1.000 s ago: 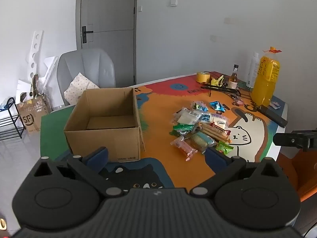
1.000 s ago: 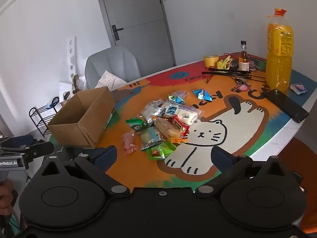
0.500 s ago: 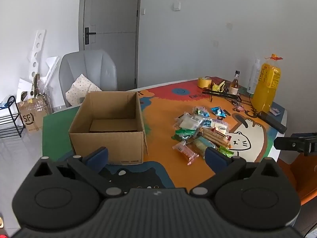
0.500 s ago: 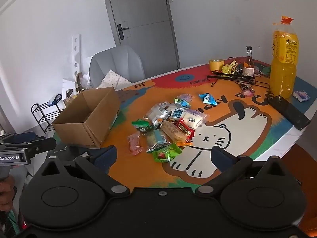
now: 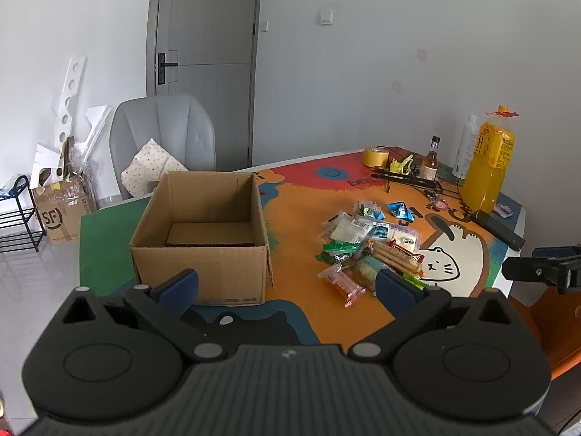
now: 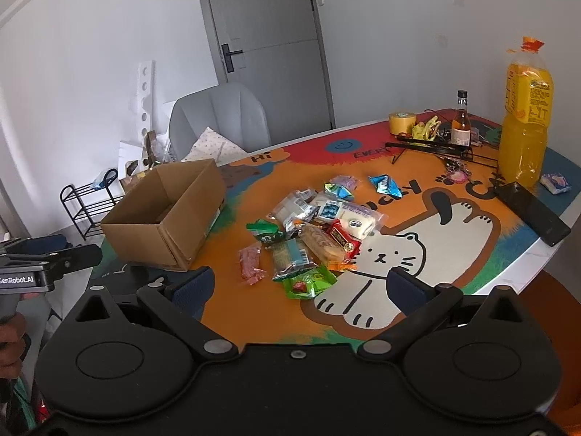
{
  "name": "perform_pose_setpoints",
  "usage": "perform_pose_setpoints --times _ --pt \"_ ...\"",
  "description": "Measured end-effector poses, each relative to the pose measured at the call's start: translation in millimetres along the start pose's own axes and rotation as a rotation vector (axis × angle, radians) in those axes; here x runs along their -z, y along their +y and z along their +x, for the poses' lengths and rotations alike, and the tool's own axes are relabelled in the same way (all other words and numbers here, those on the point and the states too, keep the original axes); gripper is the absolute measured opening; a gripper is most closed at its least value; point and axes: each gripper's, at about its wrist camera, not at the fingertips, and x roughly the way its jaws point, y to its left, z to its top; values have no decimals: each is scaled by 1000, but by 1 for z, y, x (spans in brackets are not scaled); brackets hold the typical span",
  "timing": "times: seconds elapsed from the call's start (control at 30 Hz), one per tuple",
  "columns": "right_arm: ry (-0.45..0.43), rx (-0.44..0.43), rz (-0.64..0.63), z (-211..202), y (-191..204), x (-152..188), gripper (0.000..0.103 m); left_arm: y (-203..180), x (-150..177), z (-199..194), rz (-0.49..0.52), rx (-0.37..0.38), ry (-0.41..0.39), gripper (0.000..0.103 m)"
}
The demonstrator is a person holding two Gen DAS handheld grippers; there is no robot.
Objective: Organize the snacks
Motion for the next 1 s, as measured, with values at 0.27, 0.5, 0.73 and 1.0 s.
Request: perform_pose_setpoints --times 0.27,0.5,0.73,1.0 --pt "0 -4 -10 -1 2 0 103 6 1 -2 -14 -7 -11 103" --pt "-3 2 -13 -2 2 0 103 10 3 -4 -19 -13 -15 103" --pt "-5 -1 -11 -3 1 0 103 8 4 -5 -12 -11 -15 103" --pt "-4 -3 -9 -4 0 0 103 7 5 -4 -3 0 -10 103"
